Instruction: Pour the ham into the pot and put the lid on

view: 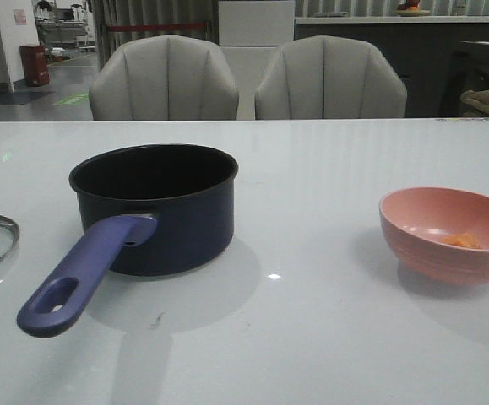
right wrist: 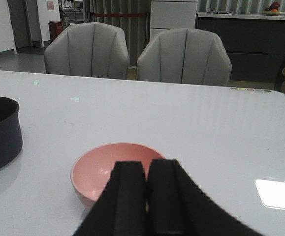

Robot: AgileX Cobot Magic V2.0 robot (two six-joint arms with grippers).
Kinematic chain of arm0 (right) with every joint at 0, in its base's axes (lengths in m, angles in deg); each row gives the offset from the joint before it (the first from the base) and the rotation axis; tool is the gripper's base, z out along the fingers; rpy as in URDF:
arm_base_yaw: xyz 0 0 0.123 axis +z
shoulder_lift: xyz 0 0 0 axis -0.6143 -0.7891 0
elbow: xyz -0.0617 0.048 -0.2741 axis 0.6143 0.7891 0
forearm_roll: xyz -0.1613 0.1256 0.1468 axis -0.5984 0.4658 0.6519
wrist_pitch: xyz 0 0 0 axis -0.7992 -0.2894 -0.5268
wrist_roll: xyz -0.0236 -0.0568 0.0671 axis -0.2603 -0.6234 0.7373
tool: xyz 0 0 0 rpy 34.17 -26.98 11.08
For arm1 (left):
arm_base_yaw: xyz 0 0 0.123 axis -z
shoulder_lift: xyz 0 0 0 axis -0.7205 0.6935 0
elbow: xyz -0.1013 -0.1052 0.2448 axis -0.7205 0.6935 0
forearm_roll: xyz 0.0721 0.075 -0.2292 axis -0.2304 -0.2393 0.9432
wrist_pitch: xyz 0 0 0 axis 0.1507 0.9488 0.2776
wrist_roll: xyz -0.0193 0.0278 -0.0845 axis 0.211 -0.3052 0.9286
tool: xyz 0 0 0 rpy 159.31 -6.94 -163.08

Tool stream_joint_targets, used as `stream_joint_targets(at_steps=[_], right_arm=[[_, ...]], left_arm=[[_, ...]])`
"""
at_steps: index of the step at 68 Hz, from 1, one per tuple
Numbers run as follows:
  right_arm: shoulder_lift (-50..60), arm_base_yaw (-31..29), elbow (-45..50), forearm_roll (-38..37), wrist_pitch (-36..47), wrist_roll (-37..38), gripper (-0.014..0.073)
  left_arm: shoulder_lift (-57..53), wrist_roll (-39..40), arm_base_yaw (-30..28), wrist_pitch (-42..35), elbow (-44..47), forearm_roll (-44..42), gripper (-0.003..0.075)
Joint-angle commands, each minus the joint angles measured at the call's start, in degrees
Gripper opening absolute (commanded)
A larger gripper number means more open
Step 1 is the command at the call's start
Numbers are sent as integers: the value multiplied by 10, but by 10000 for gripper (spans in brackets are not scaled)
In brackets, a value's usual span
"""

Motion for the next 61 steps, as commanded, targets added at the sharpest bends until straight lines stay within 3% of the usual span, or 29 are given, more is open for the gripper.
stream_joint_targets(at_steps=[1,39,61], right_arm=[[11,-2,-3,-5,49,-2,162],[11,-2,-3,-5,49,-2,162],[7,-2,-31,-5,76,-2,162]], left_arm=[[-86,2,16,-52,16,13,520],[-526,2,110,-86,226,-12,507],[-631,2,120,-131,276,-13,507]])
